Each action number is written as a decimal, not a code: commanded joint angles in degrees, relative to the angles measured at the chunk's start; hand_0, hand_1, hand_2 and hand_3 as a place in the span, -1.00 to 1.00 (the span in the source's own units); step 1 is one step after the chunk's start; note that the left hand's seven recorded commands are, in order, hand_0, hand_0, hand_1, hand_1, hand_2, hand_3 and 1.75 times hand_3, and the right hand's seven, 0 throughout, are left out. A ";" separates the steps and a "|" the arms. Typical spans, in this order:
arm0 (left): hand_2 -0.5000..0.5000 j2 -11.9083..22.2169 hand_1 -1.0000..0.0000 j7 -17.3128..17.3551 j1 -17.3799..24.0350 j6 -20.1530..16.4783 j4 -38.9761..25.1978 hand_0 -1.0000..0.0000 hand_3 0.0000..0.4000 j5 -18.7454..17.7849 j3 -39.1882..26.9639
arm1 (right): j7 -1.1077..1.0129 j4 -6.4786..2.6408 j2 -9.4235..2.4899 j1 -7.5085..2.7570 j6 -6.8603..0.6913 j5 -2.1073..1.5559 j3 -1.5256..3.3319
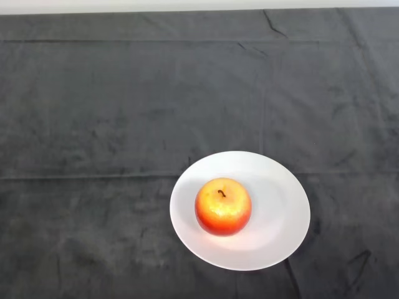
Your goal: Move the apple to the plate
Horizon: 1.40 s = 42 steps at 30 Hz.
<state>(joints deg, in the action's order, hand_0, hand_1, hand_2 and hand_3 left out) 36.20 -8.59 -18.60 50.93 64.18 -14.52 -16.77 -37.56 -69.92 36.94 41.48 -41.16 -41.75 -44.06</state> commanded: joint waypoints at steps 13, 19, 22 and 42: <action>0.00 2.55 1.00 0.19 -1.22 1.62 2.55 1.00 -1.00 1.52 -2.22 | -0.22 0.10 1.27 0.61 0.25 -1.06 -0.82; 0.00 2.55 1.00 0.35 -1.20 1.64 2.64 1.00 -1.00 1.88 -2.65 | -0.23 0.08 1.27 0.62 0.25 -1.05 -0.82; 0.00 2.57 1.00 0.38 -1.29 1.52 2.63 1.00 -1.00 2.07 -2.82 | -0.24 0.08 1.27 0.62 0.25 -1.04 -0.82; 0.00 2.24 1.00 0.12 -1.29 1.72 2.33 1.00 -1.00 3.34 -3.90 | -0.26 0.05 1.28 0.63 0.26 -1.01 -0.83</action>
<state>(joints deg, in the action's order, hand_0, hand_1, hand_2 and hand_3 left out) 36.19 -8.33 -18.66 51.36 64.21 -12.04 -19.14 -37.56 -69.92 36.94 41.48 -41.16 -41.75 -44.06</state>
